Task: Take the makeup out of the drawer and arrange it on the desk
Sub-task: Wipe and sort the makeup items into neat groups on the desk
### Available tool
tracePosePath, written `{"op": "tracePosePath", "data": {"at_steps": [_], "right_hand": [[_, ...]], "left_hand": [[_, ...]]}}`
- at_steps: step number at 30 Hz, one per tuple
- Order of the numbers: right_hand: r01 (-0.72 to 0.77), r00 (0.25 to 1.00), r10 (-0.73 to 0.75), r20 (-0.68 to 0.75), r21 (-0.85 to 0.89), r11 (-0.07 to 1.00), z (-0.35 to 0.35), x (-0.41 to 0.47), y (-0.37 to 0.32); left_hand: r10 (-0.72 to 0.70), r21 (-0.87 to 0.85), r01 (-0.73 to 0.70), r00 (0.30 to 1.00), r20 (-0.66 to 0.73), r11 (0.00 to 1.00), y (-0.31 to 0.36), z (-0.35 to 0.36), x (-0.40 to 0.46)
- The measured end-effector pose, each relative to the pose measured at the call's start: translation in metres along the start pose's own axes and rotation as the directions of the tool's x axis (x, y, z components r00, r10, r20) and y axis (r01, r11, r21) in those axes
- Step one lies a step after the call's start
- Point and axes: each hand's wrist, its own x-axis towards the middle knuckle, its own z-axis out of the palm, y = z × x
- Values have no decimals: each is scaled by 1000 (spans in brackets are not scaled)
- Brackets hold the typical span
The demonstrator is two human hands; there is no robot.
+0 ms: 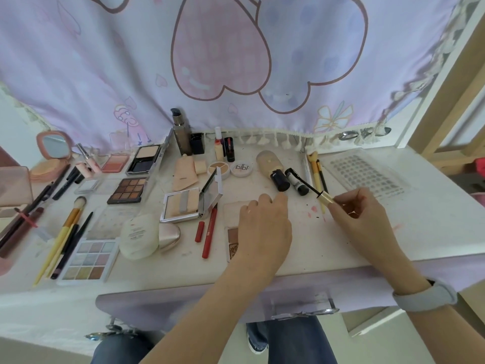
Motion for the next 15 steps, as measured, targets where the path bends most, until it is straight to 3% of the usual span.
{"op": "tracePosePath", "data": {"at_steps": [6,10,15], "right_hand": [[51,996,-39,80,-155,987,0,0,3],[148,984,-112,138,-289,946,4,0,3],[264,952,-177,251,-373,890,15,4,0]], "left_hand": [[40,118,-42,999,12,992,-4,4,-5],[132,201,-116,989,-69,973,-9,0,-19],[164,159,-147,981,-104,976,-19,1,-26]]}}
